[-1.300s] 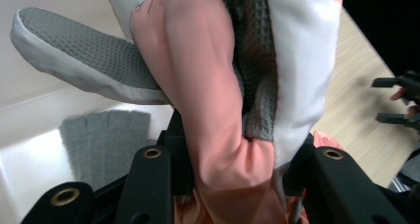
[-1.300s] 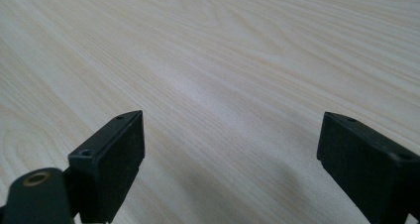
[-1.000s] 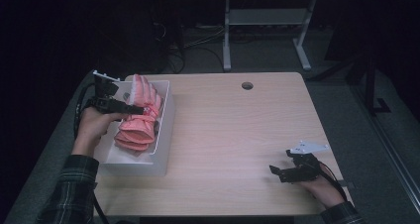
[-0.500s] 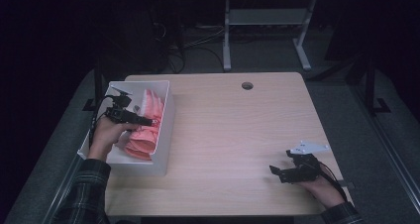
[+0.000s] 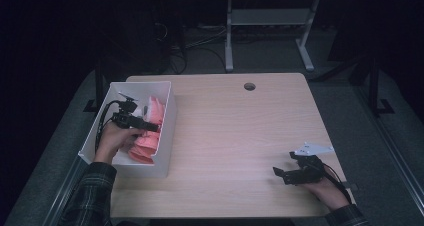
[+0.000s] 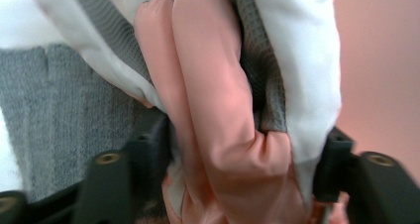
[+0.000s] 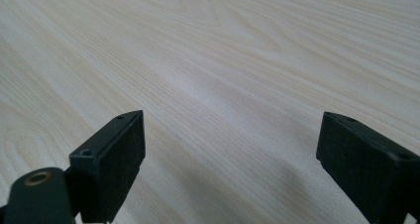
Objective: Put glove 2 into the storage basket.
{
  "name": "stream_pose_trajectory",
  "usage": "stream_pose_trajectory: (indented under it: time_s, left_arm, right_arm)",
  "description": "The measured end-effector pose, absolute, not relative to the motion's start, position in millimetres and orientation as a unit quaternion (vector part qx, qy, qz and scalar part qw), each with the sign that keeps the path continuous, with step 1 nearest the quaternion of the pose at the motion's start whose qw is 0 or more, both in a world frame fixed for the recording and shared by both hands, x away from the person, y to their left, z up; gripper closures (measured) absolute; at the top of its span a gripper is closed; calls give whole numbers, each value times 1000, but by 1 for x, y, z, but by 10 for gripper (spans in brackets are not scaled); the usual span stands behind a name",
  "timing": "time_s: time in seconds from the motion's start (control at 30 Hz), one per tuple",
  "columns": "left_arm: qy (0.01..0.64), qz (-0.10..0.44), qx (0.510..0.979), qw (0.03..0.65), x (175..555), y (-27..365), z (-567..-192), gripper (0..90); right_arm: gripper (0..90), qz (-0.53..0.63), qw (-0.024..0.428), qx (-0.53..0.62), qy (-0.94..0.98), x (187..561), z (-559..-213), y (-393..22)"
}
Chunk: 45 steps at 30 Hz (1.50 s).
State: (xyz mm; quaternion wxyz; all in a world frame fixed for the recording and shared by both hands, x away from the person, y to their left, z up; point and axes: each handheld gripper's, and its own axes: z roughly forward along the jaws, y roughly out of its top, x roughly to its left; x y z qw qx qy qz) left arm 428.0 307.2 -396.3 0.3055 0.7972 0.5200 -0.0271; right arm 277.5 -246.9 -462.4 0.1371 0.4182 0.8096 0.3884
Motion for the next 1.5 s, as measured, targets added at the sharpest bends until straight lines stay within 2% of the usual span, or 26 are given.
stream_pose_trajectory:
  time_s: [0.13, 0.27, 0.83, 1.07, 1.5]
  left_arm:
    - [524, -2, 796, 304, 426, 309, -388, 199]
    - [523, 17, 791, 316, 424, 314, -371, 161]
    - [470, 69, 803, 359, 408, 302, -295, 159]
    - [424, 76, 813, 392, 393, 274, -274, 159]
    - [349, 64, 848, 392, 375, 204, -270, 159]
  right_arm:
    - [114, 389, 136, 414, 812, 278, -462, -245]
    - [114, 388, 136, 414, 812, 277, -461, -244]
    - [113, 388, 138, 413, 812, 276, -460, -244]
    - [114, 387, 141, 411, 813, 277, -461, -244]
    - [114, 388, 142, 408, 814, 276, -461, -244]
